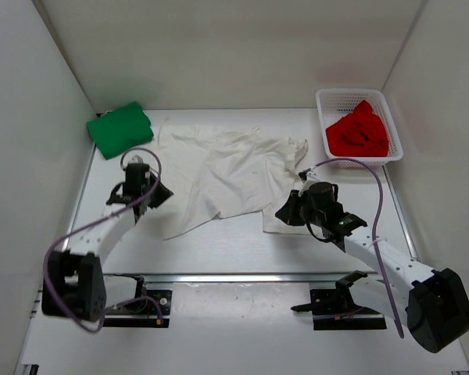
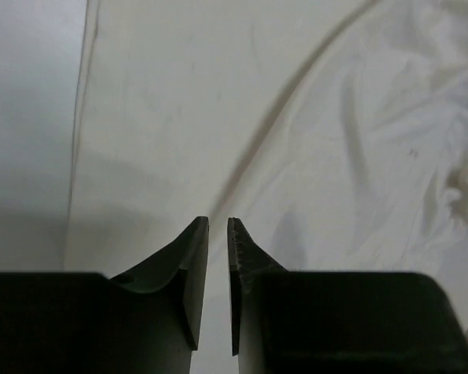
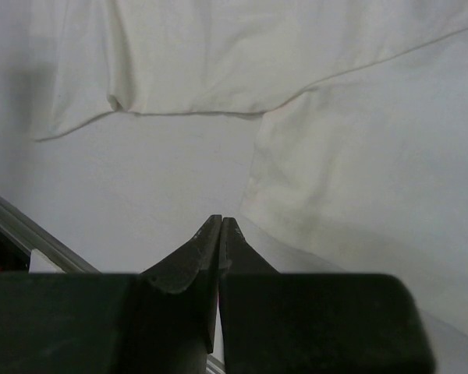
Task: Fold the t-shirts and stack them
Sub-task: Flatten out the tshirt
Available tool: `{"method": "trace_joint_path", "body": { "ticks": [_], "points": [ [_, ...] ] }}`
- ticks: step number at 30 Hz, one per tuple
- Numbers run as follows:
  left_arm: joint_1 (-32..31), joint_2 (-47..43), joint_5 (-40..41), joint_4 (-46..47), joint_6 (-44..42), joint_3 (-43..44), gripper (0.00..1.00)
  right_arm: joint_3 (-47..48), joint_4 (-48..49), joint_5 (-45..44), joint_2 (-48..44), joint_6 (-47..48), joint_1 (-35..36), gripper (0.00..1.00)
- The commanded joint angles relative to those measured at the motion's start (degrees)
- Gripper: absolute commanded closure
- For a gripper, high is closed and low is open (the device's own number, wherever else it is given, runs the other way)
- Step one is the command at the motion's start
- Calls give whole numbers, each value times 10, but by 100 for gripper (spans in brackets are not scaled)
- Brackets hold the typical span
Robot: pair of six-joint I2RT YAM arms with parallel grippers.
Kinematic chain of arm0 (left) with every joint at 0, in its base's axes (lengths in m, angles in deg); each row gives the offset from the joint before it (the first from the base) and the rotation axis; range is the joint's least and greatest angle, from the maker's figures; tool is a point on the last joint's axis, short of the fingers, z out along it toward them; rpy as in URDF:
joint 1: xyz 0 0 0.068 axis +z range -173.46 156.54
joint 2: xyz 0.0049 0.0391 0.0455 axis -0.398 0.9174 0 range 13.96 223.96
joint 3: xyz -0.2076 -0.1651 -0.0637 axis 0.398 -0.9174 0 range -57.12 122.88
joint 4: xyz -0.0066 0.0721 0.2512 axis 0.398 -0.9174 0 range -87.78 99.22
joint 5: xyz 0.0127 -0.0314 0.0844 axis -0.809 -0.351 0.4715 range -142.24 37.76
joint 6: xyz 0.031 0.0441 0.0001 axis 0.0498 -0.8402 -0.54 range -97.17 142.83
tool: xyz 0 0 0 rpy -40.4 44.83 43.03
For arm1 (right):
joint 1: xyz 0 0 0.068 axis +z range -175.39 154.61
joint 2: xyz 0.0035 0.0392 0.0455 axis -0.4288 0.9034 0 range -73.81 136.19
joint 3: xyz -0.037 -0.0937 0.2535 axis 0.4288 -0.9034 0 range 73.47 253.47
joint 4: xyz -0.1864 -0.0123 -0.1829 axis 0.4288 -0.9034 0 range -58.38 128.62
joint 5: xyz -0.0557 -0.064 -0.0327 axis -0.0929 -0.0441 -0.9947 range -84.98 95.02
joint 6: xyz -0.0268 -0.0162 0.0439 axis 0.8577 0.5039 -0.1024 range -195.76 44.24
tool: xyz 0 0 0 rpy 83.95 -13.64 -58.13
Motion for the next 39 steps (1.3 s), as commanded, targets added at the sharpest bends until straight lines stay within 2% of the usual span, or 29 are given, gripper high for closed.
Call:
{"method": "trace_joint_path", "body": {
  "ticks": [1,3,6,9,11,14,17,20,23,28,31,34,38,39],
  "points": [
    [-41,-136,41,-74,46,-125,72,-6,-5,-10,-14,8,-1,100],
    [-56,-241,35,-119,85,-186,71,-6,-13,-17,-22,11,8,100],
    [-59,-368,22,-179,148,-261,63,-1,-13,-21,-19,14,16,99],
    [-51,-425,13,-211,184,-302,42,-3,-14,-15,-23,12,19,100],
    [-49,-442,3,-209,209,-340,41,-10,-5,-13,-29,11,16,100],
    [-47,-446,-20,-157,256,-385,45,-16,6,4,-35,9,9,99],
    [-53,-442,7,-125,277,-395,48,-13,9,8,-37,9,12,99],
    [-32,-435,5,-97,288,-400,54,-17,18,19,-36,5,6,99],
    [-33,-417,12,-97,301,-399,57,-10,17,23,-34,8,9,99],
    [-12,-360,27,-108,300,-369,58,-15,22,28,-53,-2,16,99],
    [-8,-324,64,-123,296,-342,58,-30,31,30,-78,-7,32,99],
    [-31,-308,107,-140,307,-320,58,-33,33,24,-111,-8,43,99],
    [-63,-269,147,-155,318,-294,63,-24,10,-8,-136,-3,67,98],
    [-63,-263,149,-161,316,-293,67,-19,-1,-18,-137,4,76,99]
  ]
}}
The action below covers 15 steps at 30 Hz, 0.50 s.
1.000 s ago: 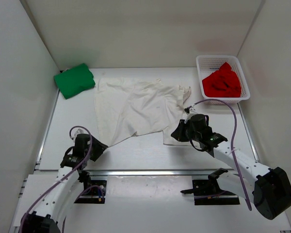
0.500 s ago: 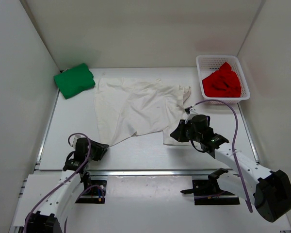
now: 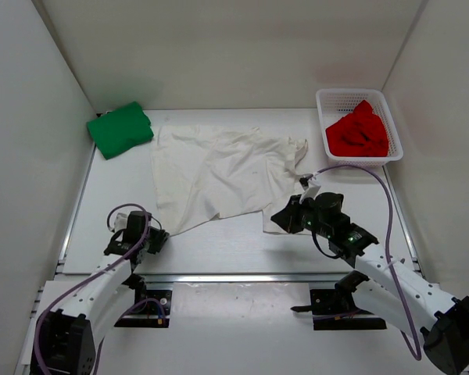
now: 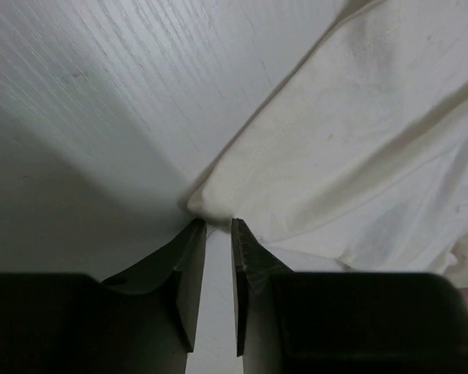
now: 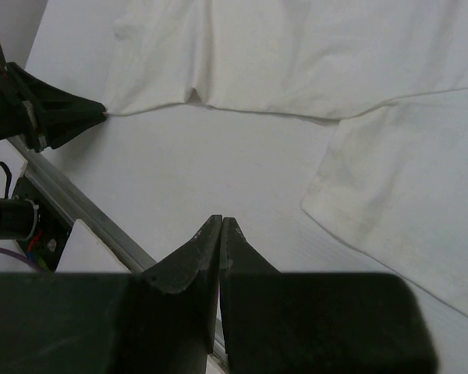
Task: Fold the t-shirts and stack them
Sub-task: Flatten out the tshirt
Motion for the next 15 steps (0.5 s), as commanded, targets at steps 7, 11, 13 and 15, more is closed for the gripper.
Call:
{"method": "trace_joint_path", "body": {
  "ticks": [7,11,13,15],
  "points": [
    [49,53,70,-14,-34,9,85,6,-5,-42,-28,6,45,98],
    [51,73,57,30,-51,9,100,7,-5,-35,-20,3,43,99],
    [53,82,54,39,-62,22,100,6,-2,-30,-9,4,37,98],
    [50,97,71,45,-89,59,100,-1,-1,-29,-3,-1,35,99]
  ]
}}
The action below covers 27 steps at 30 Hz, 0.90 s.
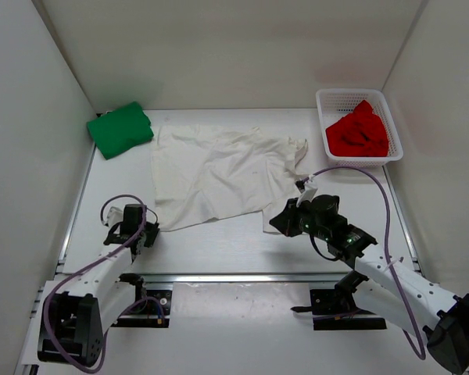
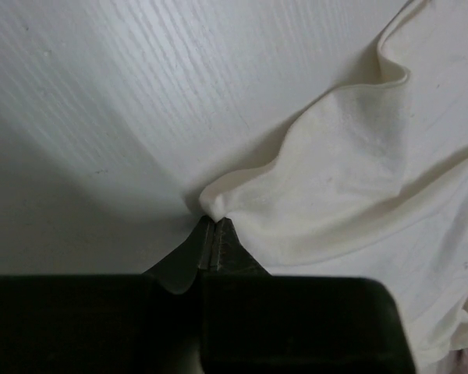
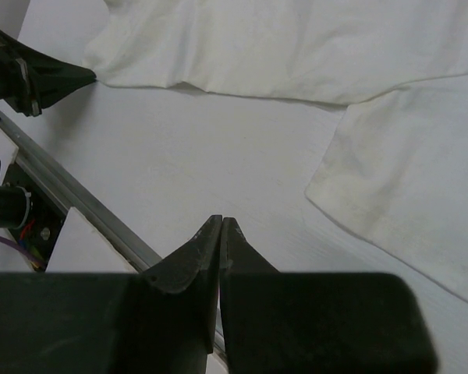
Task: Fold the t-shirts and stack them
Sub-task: Flatten out the tshirt
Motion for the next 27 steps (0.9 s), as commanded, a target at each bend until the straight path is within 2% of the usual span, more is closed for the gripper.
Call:
{"method": "trace_joint_path", "body": {
  "ticks": [1,8,13,16,19,22,27],
  "points": [
    [2,29,26,3,-56,44,100,-1,10,-9,13,-3,-11,99],
    [36,108,11,33,-187,212,100,-1,-65,-70,67,-7,-75,95],
    [42,167,-25,47,-230,313,100,19,-133,-111,90,-12,-182,74],
    [37,202,-46,69,-238,347,100,14,-157,-149,79,-21,-218,64],
    [35,239,-53,86,-252,388,100,7,-176,-193,77,-40,-236,62],
    [36,273,-84,108,-249,414,100,-14,-168,-163,101,-50,-281,62],
    [31,272,-92,140,-246,401,100,-23,-164,-182,138,-57,-264,62]
  ]
}}
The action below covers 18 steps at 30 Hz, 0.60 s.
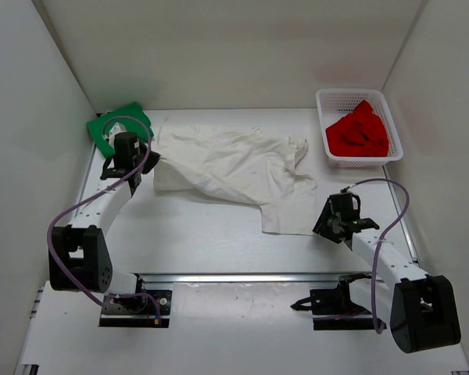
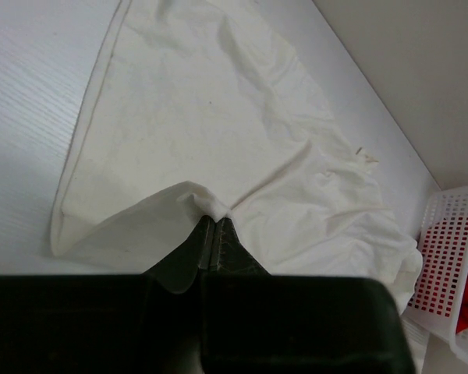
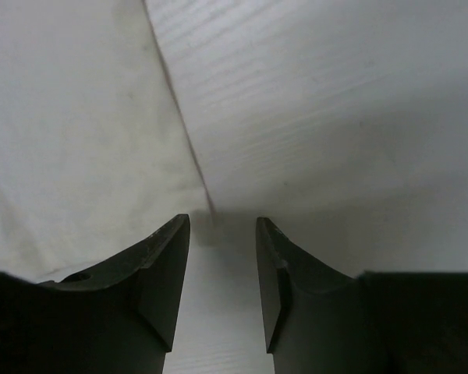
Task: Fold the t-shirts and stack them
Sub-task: Flatten out the tshirt
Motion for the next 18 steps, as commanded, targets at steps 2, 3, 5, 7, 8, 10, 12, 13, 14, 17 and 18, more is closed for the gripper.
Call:
{"method": "trace_joint_path", "body": {
  "ticks": [2,3,5,7,8,10,12,13,14,17,18],
  "points": [
    [-1,-20,-39,53,-2,-13,100,1,-4,-11,25,-17,9,63],
    [-3,-23,-37,57,-3,-23,100,3,-7,-10,35,-13,10,62],
    [-7,-30,-39,64,-5,-41,100,12,-21,-30,52,-13,23,64],
    [-9,-36,-36,66,-7,-58,100,11,-27,-17,71,-8,23,68],
    [-7,-36,-36,68,-4,-61,100,15,-24,1,75,-7,24,71],
    [-8,-45,-39,71,-3,-72,100,14,-21,-5,84,-17,45,72],
    [-12,-46,-36,73,-3,-77,100,24,-30,-11,101,-17,53,75],
    [-14,-47,-36,73,-8,-81,100,31,-35,-10,102,-11,49,77],
    [-17,-46,-38,72,-9,-79,100,31,-35,-4,110,-9,46,83],
    [-25,-48,-34,65,-15,-77,100,36,-31,18,111,-1,29,99],
    [-31,-48,-31,59,-20,-79,100,32,-19,29,110,2,28,100]
  ]
}}
